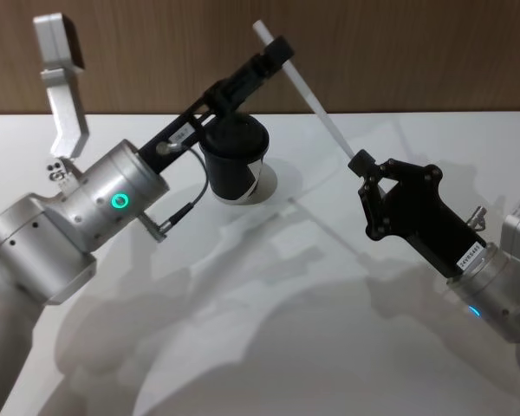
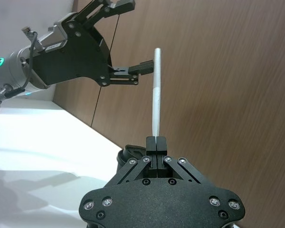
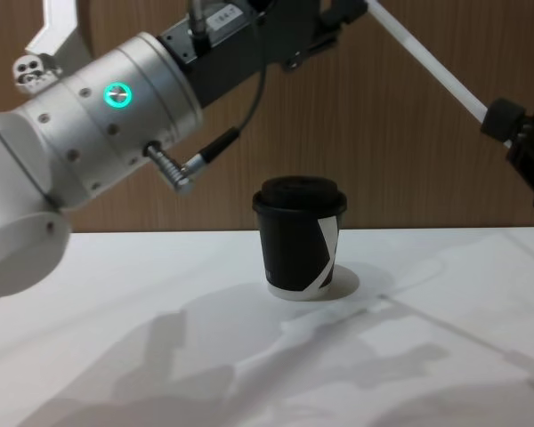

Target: Pick up the straw with one hand, pass it to the other hand, and insert it into the cup.

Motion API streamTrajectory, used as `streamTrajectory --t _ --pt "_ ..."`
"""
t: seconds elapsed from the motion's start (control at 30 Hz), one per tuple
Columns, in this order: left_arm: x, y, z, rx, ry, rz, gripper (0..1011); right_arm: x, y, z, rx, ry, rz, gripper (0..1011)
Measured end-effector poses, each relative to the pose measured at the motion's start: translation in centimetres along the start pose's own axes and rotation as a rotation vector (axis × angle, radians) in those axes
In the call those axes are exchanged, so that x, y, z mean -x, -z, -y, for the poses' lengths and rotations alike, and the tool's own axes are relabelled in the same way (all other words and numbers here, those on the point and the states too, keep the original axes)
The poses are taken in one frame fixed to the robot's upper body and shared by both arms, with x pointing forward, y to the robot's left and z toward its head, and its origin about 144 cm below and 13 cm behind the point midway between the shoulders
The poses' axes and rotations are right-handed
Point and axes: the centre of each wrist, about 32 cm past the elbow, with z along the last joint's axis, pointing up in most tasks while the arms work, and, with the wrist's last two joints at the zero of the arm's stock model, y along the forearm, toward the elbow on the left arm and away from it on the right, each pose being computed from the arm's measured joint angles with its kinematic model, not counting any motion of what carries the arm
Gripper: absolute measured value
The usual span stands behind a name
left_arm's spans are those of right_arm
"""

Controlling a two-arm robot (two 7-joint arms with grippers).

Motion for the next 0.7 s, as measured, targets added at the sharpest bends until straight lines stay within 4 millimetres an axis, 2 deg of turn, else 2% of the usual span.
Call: streamTrajectory --t 0.37,0.7 --pt "-0.5 0.6 1.7 0.013 0.016 -0.062 1001 0.0 0.0 0.0 0.000 0.000 0.000 6" --pt "-0.6 0.8 1.9 0.016 0.013 -0.072 1002 0.0 0.0 0.0 0.000 0.000 0.000 6"
